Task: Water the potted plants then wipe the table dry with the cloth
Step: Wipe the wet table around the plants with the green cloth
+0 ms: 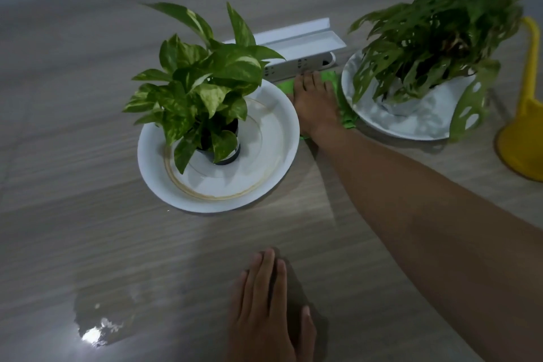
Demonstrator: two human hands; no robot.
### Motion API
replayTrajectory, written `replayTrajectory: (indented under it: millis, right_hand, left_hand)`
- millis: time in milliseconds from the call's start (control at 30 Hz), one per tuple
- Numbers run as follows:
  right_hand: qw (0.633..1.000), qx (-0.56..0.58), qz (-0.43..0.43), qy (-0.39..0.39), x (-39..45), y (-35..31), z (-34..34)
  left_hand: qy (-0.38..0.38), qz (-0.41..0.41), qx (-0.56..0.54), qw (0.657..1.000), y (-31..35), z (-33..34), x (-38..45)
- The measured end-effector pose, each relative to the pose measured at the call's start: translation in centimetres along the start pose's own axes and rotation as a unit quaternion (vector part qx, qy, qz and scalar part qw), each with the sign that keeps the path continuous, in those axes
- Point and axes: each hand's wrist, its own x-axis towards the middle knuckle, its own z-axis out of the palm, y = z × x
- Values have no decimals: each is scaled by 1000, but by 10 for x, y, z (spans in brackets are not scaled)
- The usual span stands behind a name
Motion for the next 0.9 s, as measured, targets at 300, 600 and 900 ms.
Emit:
replayTrajectory:
  millis: [300, 600, 900]
  right_hand:
    - [999, -44, 18, -24, -45, -1, 11]
    - [999, 1, 36, 21, -170, -1, 13]
    - [997, -13, 47, 62, -286, 6, 26]
  left_hand:
    - [-47, 12, -9, 999, -2, -6, -2]
    - [-62, 13, -17, 998, -3, -5, -3]
    - [-76, -6, -18, 997, 0, -7, -4]
